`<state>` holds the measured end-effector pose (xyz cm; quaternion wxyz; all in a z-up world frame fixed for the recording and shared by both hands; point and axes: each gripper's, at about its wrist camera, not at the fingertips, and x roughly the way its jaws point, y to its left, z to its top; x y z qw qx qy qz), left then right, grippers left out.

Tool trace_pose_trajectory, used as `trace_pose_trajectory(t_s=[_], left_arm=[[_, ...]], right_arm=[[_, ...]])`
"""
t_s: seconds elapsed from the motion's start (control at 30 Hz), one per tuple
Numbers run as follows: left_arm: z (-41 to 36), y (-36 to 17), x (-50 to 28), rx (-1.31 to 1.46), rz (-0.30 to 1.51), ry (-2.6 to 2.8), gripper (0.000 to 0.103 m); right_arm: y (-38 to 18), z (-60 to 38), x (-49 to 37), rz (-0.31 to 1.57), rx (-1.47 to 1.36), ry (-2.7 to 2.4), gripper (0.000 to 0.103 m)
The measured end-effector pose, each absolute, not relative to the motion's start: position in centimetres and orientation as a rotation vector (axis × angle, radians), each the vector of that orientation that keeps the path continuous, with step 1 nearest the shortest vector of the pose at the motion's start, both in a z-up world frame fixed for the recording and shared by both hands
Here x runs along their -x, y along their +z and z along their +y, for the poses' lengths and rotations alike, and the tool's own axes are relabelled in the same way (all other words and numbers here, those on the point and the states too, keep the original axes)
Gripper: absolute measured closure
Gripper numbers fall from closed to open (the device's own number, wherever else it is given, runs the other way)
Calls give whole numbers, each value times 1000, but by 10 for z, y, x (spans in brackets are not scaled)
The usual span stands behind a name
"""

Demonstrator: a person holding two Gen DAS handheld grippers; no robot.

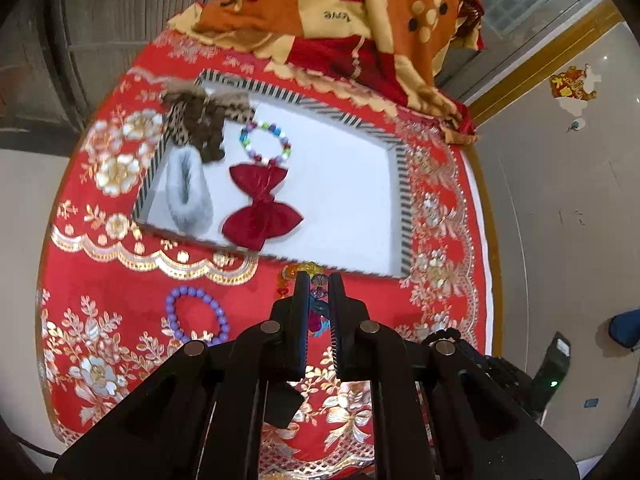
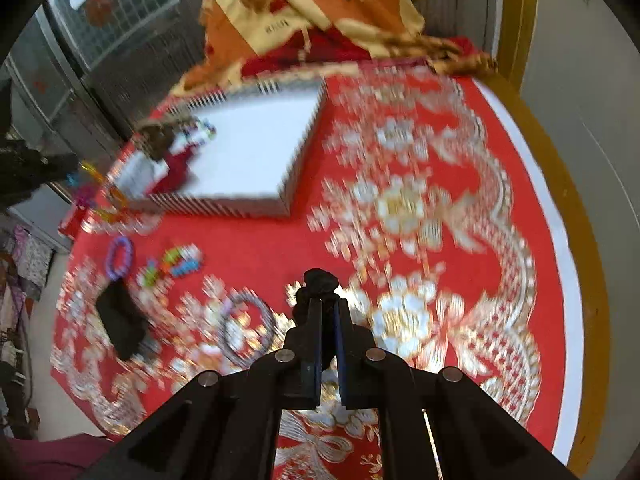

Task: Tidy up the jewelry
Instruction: 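Carry amber bracelet in left gripper and black scrunchie in right gripper into the tray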

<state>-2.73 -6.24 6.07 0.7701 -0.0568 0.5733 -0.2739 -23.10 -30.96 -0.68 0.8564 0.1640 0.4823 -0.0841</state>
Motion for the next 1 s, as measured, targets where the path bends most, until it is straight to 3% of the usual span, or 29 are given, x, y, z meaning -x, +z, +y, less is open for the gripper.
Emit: trace_pose_trajectory(t_s=[0.4,1.0], left_arm=[[-87,101,3,54,1140,-573,95],[-142,86,-45,-61,1133,-503,95]], right_arm=[[57,-304,171,888,-277,-85,98],[64,-320,97,892,-238,-24,98]])
